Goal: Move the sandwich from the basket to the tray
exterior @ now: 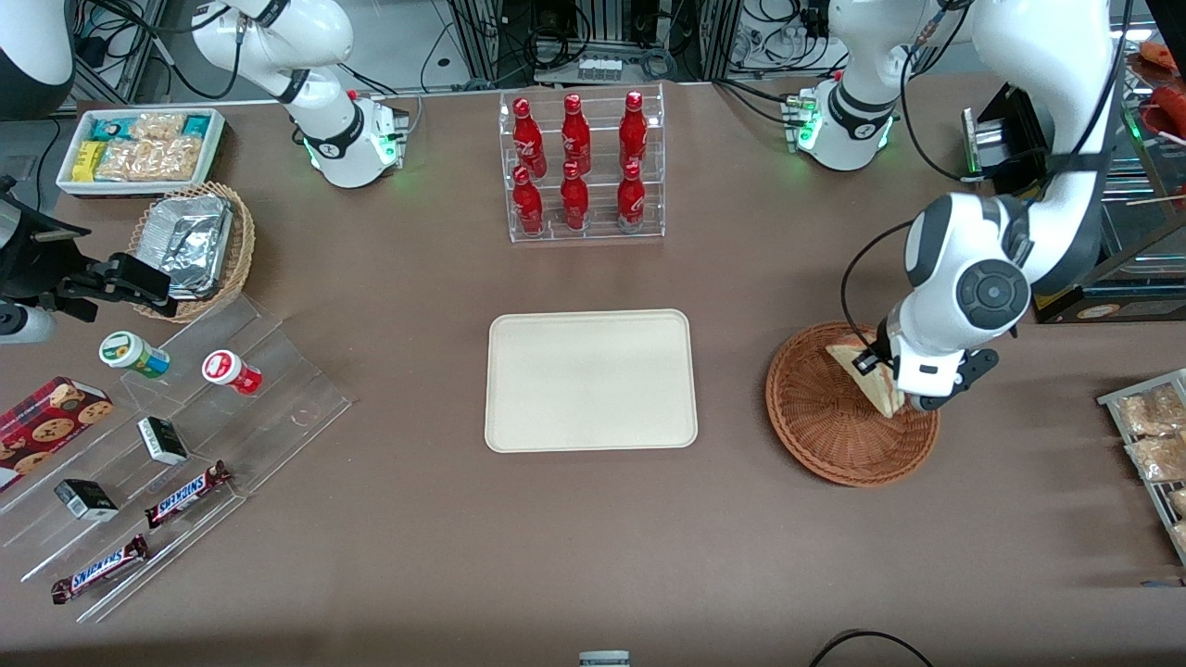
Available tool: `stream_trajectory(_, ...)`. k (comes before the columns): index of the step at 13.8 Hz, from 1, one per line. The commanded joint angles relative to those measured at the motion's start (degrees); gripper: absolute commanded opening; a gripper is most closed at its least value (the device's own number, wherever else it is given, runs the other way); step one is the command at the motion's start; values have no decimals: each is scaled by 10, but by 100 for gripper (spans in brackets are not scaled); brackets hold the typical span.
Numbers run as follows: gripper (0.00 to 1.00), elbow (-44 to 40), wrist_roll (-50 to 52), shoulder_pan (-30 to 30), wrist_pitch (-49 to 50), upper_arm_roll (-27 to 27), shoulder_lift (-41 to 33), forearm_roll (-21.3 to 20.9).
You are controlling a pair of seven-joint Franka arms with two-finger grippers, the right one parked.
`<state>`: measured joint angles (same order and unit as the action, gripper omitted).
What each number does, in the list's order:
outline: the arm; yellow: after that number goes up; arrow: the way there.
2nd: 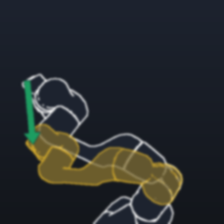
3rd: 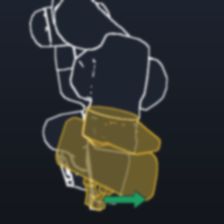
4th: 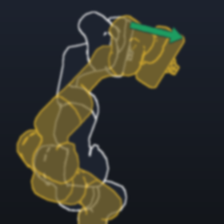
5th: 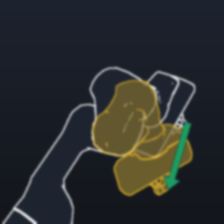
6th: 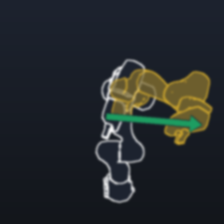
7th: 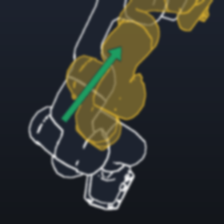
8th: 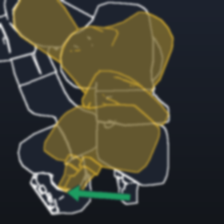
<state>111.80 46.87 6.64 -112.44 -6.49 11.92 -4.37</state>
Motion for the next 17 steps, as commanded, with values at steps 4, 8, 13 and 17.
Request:
stream_trajectory(4,0,-96,9,113,74,-31,18,-7)
stream_trajectory(8,0,-192,22,221,70,-31,112,-8)
stream_trajectory(13,0,-337,72,303,67,-29,255,-27)
stream_trajectory(17,0,-387,120,342,16,-26,332,-61)
